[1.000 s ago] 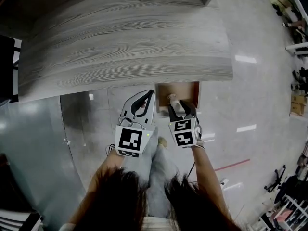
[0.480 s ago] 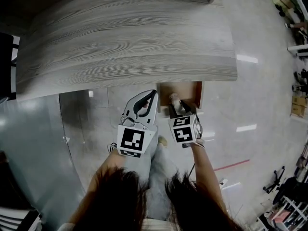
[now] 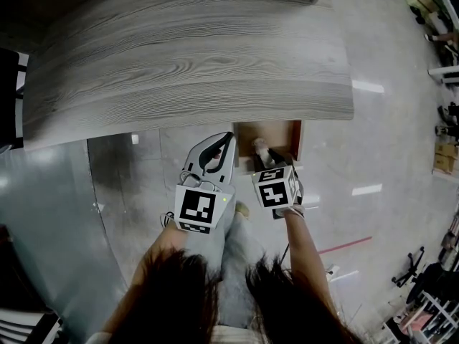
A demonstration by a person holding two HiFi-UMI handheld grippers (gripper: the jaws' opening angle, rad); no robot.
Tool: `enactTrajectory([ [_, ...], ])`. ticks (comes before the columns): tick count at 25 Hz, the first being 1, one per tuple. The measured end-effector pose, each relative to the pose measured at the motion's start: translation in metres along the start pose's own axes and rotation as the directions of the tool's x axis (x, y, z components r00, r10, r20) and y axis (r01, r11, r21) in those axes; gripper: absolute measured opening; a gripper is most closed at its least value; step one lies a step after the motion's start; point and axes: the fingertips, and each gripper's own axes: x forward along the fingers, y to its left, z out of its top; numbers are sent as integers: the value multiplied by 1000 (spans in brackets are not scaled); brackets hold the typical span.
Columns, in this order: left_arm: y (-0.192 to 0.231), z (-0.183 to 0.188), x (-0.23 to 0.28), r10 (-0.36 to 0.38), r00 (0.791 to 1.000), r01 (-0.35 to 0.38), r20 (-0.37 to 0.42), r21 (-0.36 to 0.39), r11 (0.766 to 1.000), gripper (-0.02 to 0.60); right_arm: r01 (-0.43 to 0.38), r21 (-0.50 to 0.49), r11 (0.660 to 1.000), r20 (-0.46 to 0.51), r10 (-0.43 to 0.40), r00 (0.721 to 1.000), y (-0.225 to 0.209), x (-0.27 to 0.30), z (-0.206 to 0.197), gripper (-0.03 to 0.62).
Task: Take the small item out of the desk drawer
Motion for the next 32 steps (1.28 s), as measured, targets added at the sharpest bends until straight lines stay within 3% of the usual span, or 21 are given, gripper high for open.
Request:
enactTrajectory([
  [13,-2,-5,-7,28,999,-29,-25,-12,1000,12,43,-12,999,92,-41,995,-7,-17,7,155],
  [32,-34,8,-38,61,998,-61,-15,-6,998,12,86,-15,996,260,-79,962,-5,-88,22,155],
])
